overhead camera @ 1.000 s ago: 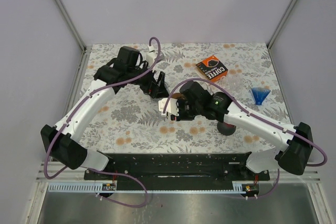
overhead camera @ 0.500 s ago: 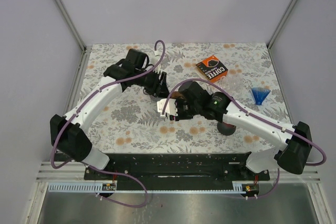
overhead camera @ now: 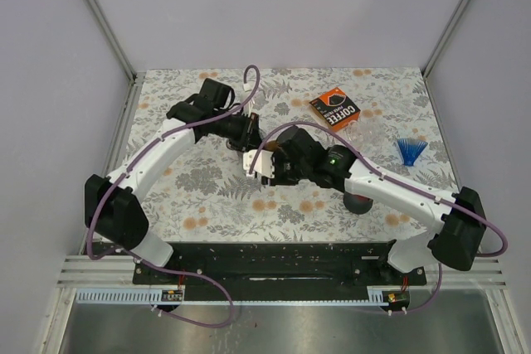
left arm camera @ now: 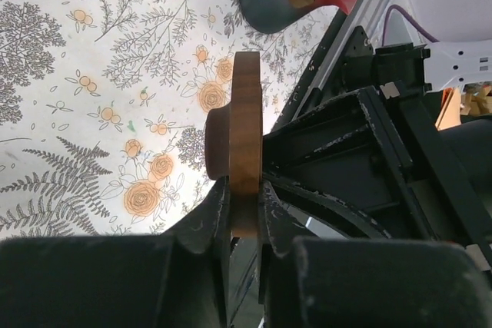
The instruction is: Place the coffee filter in the dripper
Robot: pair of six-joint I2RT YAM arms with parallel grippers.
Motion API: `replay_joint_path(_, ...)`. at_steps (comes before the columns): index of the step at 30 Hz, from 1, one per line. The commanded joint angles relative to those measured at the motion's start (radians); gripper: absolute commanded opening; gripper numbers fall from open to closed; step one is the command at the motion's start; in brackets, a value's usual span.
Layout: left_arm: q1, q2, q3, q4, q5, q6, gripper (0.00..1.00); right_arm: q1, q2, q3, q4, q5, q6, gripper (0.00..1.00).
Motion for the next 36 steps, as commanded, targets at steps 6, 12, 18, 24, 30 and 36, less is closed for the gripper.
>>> replay_joint_path(6,0.177,0.075,0.073,0.003,0.035,0.043,0.0,-0.301,-0.021,0.079,0.229,-0.296,0.581,0.8)
replay_joint_path(12,0.226,0.116,0.092,0.003,0.069,0.064,0.0,-0.441,0.117,0.094,0.352,-0.399,0.939,0.88)
replay_joint_path(18,0.243,0.147,0.115,0.003,0.081,0.063,0.0,-0.442,0.283,0.221,0.349,-0.402,1.107,0.88)
replay_joint_path(24,0.244,0.15,0.13,0.006,0.095,0.052,0.0,-0.394,0.308,0.228,0.342,-0.321,1.041,0.87)
replay_joint_path(30,0.244,0.158,0.136,0.018,0.101,0.028,0.0,-0.345,0.357,0.257,0.311,-0.267,1.01,0.76)
replay_joint_path(36,0.244,0.152,0.133,0.018,0.115,0.029,0.0,-0.343,0.381,0.281,0.312,-0.227,1.016,0.58)
